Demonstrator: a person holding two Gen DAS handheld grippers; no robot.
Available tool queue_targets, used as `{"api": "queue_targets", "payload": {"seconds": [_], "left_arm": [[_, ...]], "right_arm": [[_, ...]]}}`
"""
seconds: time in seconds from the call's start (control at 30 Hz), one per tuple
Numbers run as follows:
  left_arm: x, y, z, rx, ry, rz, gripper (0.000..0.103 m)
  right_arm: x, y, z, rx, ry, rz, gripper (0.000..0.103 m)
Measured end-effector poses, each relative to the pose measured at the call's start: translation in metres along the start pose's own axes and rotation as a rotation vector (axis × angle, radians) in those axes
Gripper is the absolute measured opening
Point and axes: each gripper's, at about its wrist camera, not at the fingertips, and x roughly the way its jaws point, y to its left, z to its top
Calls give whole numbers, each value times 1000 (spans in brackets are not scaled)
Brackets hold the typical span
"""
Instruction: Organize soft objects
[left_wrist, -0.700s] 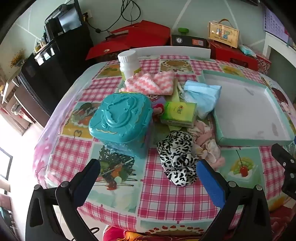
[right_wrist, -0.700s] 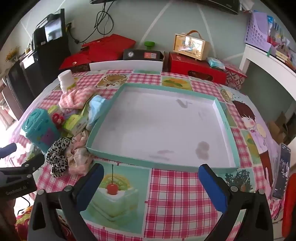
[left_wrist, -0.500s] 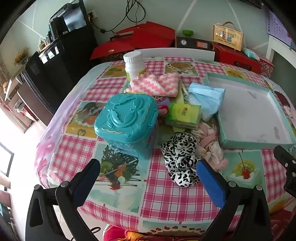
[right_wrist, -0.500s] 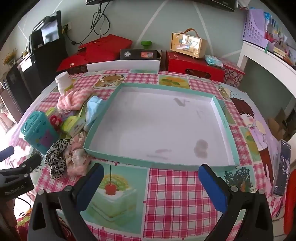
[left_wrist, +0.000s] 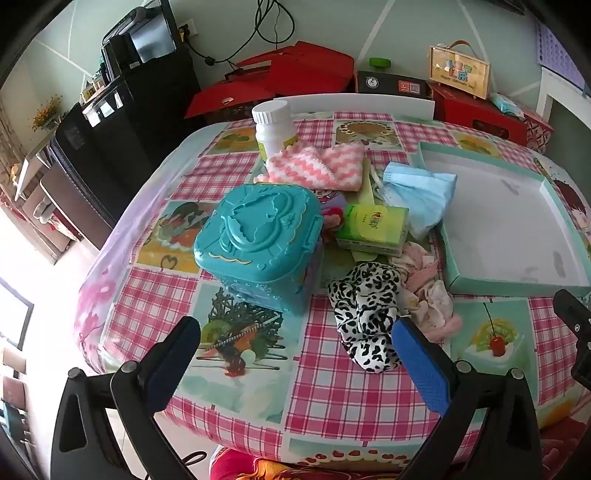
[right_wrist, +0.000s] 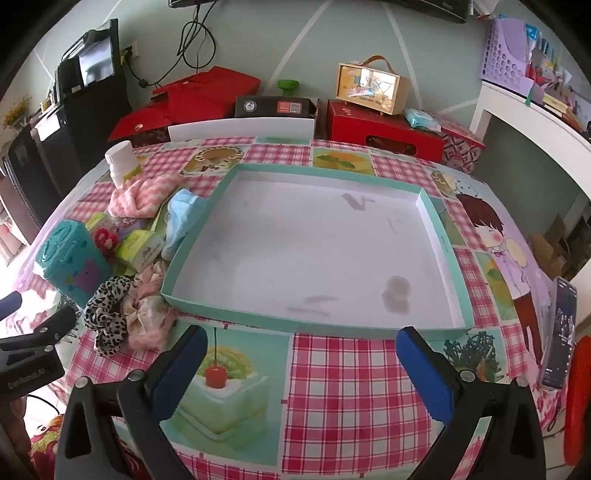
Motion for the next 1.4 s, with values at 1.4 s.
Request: {"api": "queue_targets", "payload": {"seconds": [1.4], "left_arm": [[2,5,-4,-20,9,14,103]], "right_arm": [[5,-4,-1,20,22,3,103]]}}
